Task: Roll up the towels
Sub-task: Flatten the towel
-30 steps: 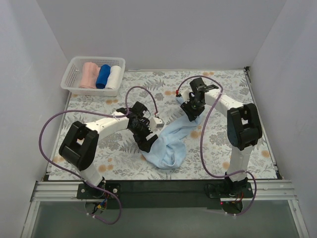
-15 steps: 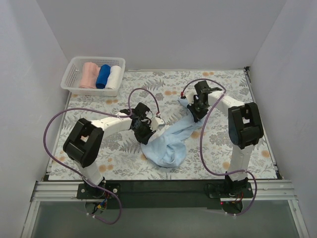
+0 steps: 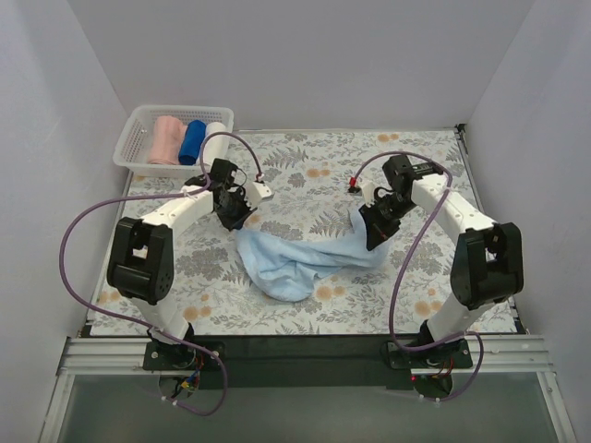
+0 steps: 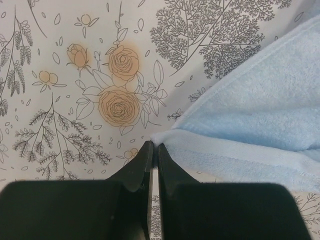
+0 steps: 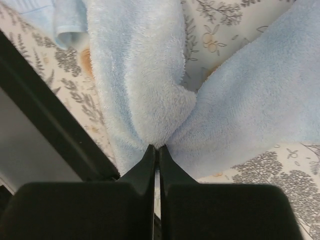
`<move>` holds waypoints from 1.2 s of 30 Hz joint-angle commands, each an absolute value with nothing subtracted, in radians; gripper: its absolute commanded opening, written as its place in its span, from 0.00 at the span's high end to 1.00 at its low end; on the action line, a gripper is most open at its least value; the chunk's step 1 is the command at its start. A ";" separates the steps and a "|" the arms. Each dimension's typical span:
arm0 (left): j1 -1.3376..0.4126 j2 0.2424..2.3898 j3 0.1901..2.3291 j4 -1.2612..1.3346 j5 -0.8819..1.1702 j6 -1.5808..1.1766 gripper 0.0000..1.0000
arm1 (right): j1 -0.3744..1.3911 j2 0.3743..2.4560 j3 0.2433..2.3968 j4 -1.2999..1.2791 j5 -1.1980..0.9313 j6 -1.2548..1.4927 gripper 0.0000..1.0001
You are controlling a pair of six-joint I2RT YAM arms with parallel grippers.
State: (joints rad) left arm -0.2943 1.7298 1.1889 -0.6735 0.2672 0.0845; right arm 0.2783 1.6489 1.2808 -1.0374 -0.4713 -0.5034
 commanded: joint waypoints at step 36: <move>-0.229 1.795 1.250 -0.692 0.219 0.189 1.00 | 0.038 1.982 1.541 -0.712 -0.245 -0.405 0.49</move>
